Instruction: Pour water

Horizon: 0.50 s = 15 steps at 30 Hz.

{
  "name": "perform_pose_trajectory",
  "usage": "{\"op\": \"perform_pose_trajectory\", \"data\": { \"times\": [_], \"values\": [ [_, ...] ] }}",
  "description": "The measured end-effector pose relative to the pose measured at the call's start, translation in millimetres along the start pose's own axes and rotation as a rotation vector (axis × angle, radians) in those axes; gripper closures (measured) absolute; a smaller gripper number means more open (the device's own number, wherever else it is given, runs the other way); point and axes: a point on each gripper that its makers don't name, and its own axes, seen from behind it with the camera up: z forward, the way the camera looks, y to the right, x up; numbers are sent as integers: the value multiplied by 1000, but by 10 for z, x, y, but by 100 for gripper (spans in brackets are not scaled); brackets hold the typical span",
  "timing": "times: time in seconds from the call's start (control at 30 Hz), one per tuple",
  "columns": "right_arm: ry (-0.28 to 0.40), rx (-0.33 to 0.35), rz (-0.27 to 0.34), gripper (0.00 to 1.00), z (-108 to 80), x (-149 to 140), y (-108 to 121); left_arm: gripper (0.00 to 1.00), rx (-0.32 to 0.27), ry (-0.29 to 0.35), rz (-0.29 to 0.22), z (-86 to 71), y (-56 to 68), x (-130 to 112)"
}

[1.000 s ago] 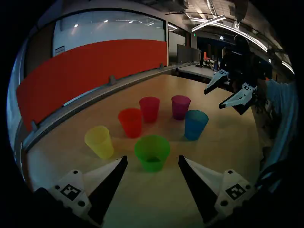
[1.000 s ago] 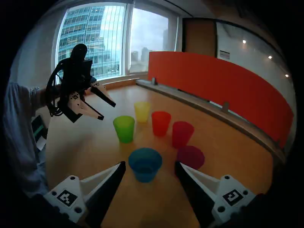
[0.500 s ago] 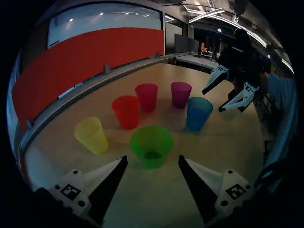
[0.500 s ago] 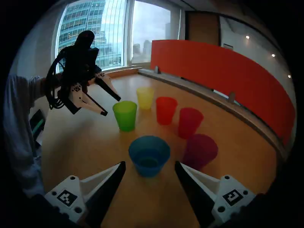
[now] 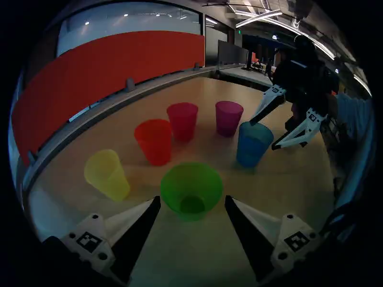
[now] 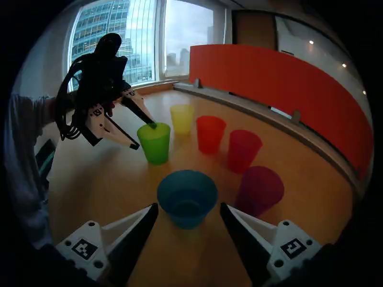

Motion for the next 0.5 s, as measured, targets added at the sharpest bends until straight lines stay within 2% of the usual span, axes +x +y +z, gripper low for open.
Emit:
{"op": "perform_pose_trajectory", "data": {
  "times": [0.5],
  "values": [
    [1,6,-1,0,82,7,6,0,-25,13,-25,165,6,86]
  ]
}}
